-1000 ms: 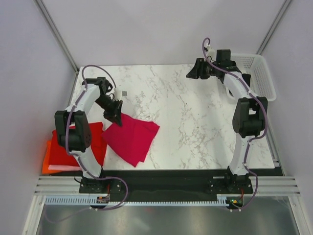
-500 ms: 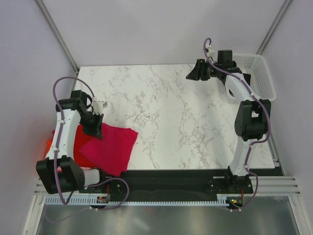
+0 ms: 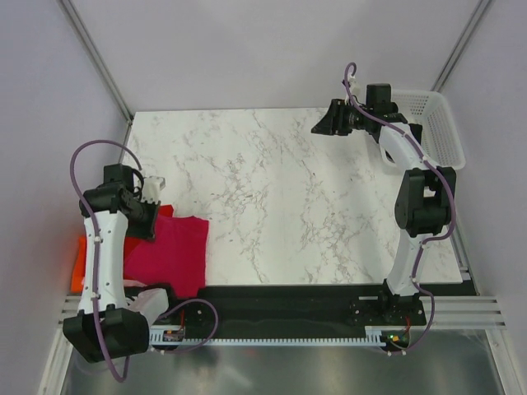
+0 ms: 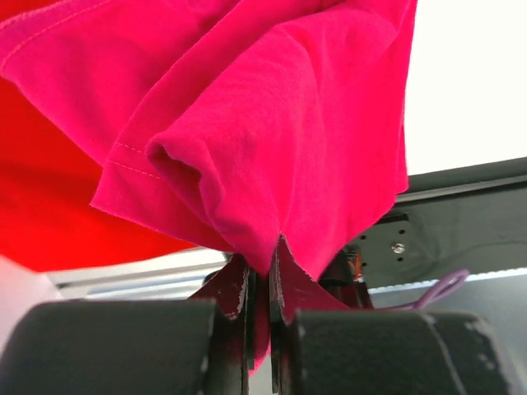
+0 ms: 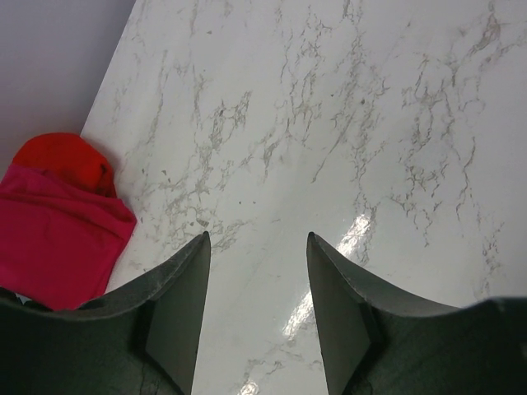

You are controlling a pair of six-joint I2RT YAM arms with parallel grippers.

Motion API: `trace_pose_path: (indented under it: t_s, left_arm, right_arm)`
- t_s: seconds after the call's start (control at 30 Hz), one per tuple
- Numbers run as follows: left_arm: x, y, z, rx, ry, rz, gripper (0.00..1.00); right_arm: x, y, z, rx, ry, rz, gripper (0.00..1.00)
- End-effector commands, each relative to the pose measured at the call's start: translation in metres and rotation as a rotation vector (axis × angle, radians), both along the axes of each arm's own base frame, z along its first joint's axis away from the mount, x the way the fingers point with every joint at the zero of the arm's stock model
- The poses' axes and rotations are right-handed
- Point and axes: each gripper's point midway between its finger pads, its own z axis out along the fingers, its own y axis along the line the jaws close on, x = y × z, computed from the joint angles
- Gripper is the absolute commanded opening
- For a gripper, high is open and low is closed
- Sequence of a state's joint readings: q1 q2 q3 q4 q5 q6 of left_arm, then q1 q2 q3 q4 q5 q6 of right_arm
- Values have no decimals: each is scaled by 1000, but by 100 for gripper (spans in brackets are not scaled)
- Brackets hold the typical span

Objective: Fold and stack the t-shirts
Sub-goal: Neatly place the folded tshirt to the corner

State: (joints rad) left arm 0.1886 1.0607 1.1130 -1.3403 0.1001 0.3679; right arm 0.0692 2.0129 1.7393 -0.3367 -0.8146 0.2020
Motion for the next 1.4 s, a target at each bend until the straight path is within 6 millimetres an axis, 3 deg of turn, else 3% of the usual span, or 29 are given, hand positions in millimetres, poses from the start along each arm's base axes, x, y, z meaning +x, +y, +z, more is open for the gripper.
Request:
trace_pose_path:
  t_s: [0.0, 0.17, 0.3, 0.57, 0.8, 1.03, 1.37]
  left_arm:
    - [1, 24, 20, 115, -54, -15, 2]
    - [12, 46, 40, 171, -94, -26, 2]
    - [27, 67, 67, 205, -154, -24, 2]
    - [45, 82, 85, 216, -167, -52, 2]
    - [39, 93, 79, 247, -133, -42, 2]
    - [33, 122, 69, 287, -125, 17, 2]
    - [50, 153, 37, 354, -118, 53, 2]
  right_arm:
    - [1, 6, 19, 42, -49, 29, 58]
    - [0, 9, 21, 53, -53, 39, 58]
    - [-2, 11, 25, 57, -61, 46, 57]
    - [-5, 14, 28, 63, -61, 48, 57]
    - [-4, 15, 27, 66, -62, 45, 57]
    - [-5, 21, 26, 71, -60, 54, 57]
    - [-4, 26, 22, 73, -54, 58, 57]
